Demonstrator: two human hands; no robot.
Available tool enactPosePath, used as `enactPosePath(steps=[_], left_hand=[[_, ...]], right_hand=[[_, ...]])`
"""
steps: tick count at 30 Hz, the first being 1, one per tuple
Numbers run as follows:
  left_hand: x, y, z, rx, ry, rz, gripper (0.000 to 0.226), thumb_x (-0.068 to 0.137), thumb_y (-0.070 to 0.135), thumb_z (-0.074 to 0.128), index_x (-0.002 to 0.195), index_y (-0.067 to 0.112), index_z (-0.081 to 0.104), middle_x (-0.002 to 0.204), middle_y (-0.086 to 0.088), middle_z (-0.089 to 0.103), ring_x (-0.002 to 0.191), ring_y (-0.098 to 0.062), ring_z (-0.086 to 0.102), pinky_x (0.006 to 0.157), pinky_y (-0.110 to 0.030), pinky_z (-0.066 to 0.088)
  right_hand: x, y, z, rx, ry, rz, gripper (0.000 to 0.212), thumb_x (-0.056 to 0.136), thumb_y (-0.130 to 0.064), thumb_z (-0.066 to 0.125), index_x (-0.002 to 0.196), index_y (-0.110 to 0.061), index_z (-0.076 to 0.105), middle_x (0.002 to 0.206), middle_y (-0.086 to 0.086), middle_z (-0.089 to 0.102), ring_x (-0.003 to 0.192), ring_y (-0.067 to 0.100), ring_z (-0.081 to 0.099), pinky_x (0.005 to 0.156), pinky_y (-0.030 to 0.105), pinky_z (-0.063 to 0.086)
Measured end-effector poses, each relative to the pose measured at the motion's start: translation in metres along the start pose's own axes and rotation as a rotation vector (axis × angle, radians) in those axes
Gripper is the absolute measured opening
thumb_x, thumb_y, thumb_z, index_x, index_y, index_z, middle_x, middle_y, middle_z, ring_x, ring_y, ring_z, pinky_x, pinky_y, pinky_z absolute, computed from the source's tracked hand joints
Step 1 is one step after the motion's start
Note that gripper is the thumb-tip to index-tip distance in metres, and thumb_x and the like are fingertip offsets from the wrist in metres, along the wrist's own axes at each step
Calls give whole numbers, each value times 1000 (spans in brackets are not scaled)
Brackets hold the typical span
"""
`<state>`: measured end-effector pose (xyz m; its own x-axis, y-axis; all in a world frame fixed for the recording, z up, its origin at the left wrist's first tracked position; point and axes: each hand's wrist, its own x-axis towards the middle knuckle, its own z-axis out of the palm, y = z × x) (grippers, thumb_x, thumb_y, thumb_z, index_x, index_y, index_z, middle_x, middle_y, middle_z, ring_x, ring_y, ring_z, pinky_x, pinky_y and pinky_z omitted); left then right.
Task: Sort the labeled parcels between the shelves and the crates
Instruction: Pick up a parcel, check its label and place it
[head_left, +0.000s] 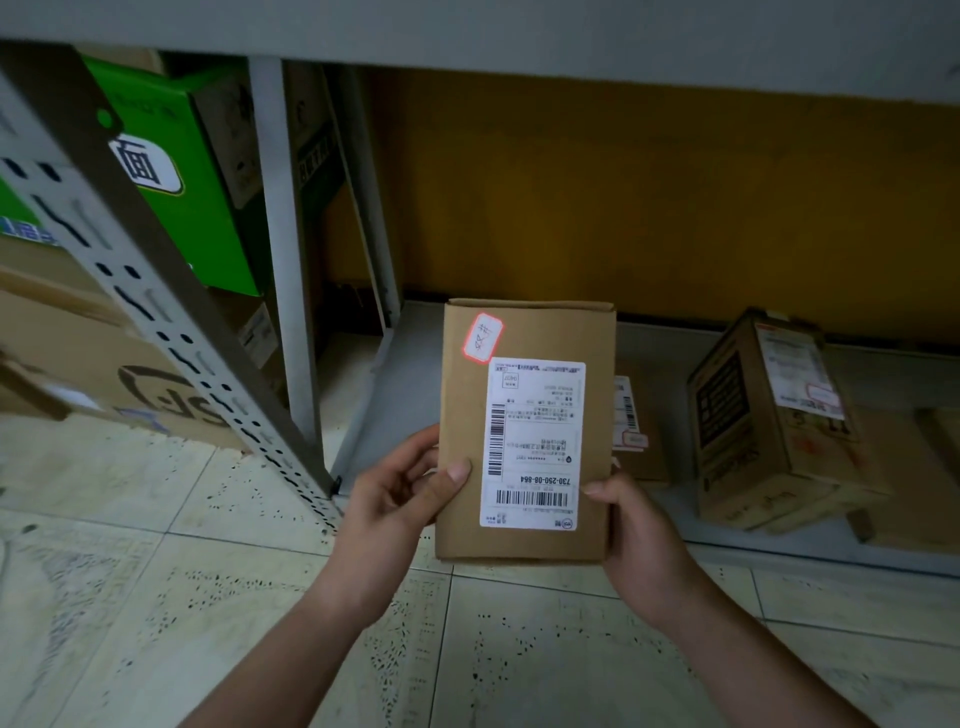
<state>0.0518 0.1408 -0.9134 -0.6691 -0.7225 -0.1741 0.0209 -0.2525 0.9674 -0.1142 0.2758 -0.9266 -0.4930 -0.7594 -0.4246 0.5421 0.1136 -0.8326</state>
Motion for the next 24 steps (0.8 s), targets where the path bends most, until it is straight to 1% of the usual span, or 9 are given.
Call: enactPosePath(steps=[2,4,6,10,13,16,20,22,24], left_hand=[[1,-3,0,-9,13,-21,39,90,15,64,128,14,66,117,-13,74,112,-28,70,97,-38,57],[0,-8,1,-25,40,-64,37,89,17,65,126,16,67,115,-15,73,110,-29,70,96,-39,57],[0,-12,5,-14,52,-100,34,91,19,65,125,18,68,113,-14,74,107,-28,72,93,-39,56],[6,-16,17,39,81,-148,28,94,23,65,122,22,69,108,-15,74,102,-27,73,88,-38,57],[-1,-7,31,105,81,-247,24,97,21,63,120,23,68,107,-18,72,100,-27,73,81,-34,60],[-32,27,46,140,16,-384,27,101,16,57,125,26,64,109,-3,77,97,-17,75,74,-26,59],[-80,99,65,298,-91,-455,38,98,7,55,125,33,64,113,6,76,97,-12,75,75,-22,58],[-101,141,78,375,-146,-471,38,97,8,57,123,36,64,112,8,76,94,-11,75,74,-22,57],[-118,192,95,459,-227,-485,40,89,22,65,127,35,65,109,8,77,93,-13,75,76,-27,58]], right_hand=[[2,3,-3,-78,-7,-11,28,94,-18,47,112,-25,69,111,1,76,107,18,69,94,43,50],[4,7,-10,-240,-70,27,38,84,-35,56,121,-30,64,119,-3,73,114,18,66,104,48,48],[5,6,-16,-389,-131,110,48,82,-48,64,128,-36,59,122,-7,71,113,17,67,100,48,52],[8,1,-23,-413,-22,130,39,89,-39,69,126,-37,58,117,-7,72,104,16,70,77,40,62],[-6,-8,-30,-431,74,171,35,91,-36,68,125,-31,61,113,-8,73,99,12,72,83,36,60],[-47,-23,-26,-451,122,274,35,90,-37,70,122,-25,64,109,-5,74,99,15,72,94,43,57],[-125,-66,-7,-437,134,348,34,90,-40,70,118,-22,63,110,-5,74,98,14,72,94,43,57],[-167,-95,1,-427,120,361,37,90,-46,68,119,-24,64,113,-7,74,100,12,72,93,41,58],[-212,-132,9,-461,124,373,49,86,-57,66,121,-23,64,115,-6,73,99,10,71,81,31,59]])
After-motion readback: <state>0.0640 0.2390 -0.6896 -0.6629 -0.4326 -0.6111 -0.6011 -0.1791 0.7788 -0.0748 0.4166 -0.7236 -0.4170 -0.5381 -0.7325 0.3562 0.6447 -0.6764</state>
